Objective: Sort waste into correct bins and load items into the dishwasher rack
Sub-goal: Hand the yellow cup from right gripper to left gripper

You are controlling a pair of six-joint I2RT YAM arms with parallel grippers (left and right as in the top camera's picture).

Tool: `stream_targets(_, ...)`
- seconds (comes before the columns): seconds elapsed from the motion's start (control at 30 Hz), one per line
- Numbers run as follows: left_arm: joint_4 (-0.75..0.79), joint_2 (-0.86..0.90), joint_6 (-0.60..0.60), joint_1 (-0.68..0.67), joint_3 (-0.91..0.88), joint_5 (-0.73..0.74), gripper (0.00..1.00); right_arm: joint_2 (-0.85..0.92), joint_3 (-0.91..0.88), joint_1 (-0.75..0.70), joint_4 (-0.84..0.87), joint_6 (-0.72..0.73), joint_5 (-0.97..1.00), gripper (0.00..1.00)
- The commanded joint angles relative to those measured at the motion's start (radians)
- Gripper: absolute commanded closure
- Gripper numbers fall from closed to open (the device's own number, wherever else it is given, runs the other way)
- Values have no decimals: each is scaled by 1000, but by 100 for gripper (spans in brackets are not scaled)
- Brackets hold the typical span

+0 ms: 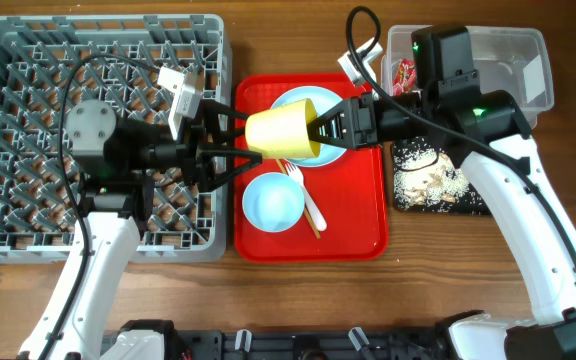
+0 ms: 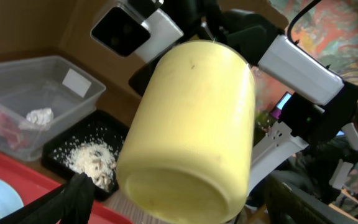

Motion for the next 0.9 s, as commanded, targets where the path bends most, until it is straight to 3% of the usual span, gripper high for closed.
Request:
stream_targets(0.0,101,-3,-126,-14,11,31,12,6,2,-3,4,-17,-40,96)
stream_targets(0.13,173,-3,-168,-59,11,31,13,6,2,-3,4,-18,-40,96)
stream_targets(0.27,179,-3,-168,-80,11,26,26,6,2,-3,4,-17,-40,96)
stream_targets(0.4,182,-3,-168,-80,11,26,31,6,2,-3,0,-17,-39,96)
stream_targets(0.87,186,-3,-167,-80,11,15,40,6,2,-3,-19,-18,-39,96)
